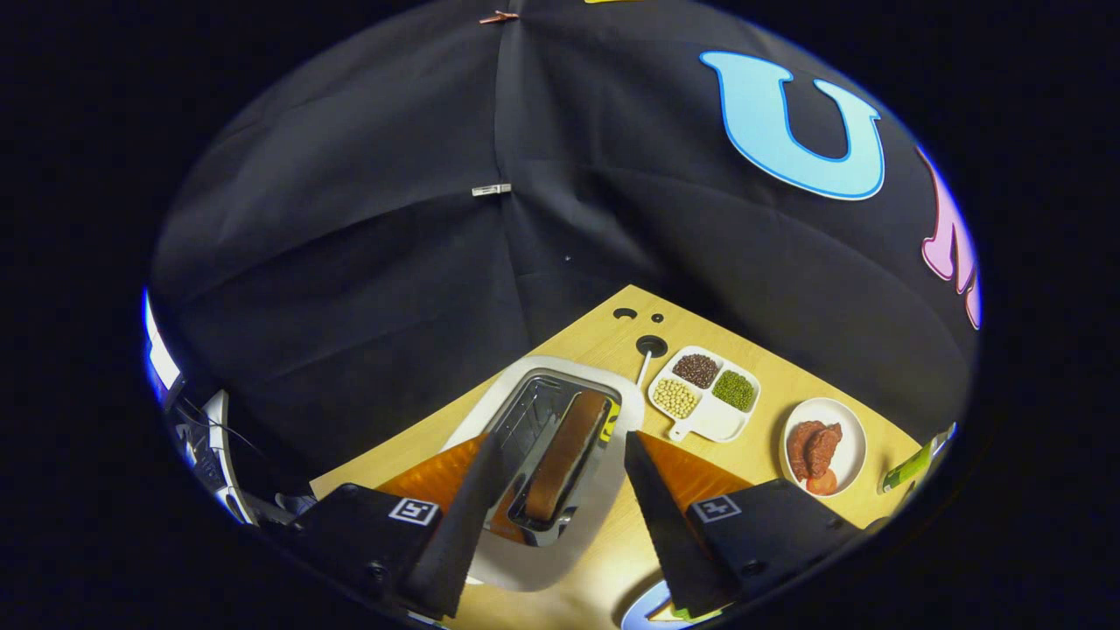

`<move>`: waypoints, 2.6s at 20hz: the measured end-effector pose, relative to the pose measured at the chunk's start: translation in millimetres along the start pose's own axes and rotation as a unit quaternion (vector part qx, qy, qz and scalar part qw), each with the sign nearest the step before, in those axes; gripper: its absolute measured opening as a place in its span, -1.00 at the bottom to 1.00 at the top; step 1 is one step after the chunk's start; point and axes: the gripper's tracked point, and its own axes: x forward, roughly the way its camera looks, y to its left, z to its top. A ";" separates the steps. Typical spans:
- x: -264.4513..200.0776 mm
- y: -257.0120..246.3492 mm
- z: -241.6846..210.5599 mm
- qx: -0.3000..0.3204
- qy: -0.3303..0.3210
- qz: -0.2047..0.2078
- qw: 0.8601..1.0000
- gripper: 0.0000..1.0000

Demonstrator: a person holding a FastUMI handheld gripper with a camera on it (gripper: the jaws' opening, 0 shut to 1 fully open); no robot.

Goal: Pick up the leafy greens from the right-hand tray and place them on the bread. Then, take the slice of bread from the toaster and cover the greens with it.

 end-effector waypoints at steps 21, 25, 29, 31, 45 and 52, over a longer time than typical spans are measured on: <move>-79.4 -9.6 41.2 0.016 -0.063 0.001 0.998 -0.70; -123.5 -43.0 42.5 0.038 -0.083 -0.009 0.996 -0.72; -148.0 -85.3 19.5 0.054 -0.079 -0.039 0.995 -0.76; -152.7 -98.7 -2.8 0.068 -0.067 -0.038 0.995 -0.76; -124.6 -171.8 -175.7 0.272 0.029 -0.035 0.961 -0.76; -118.4 -198.1 -213.3 0.307 0.042 -0.066 0.948 -0.71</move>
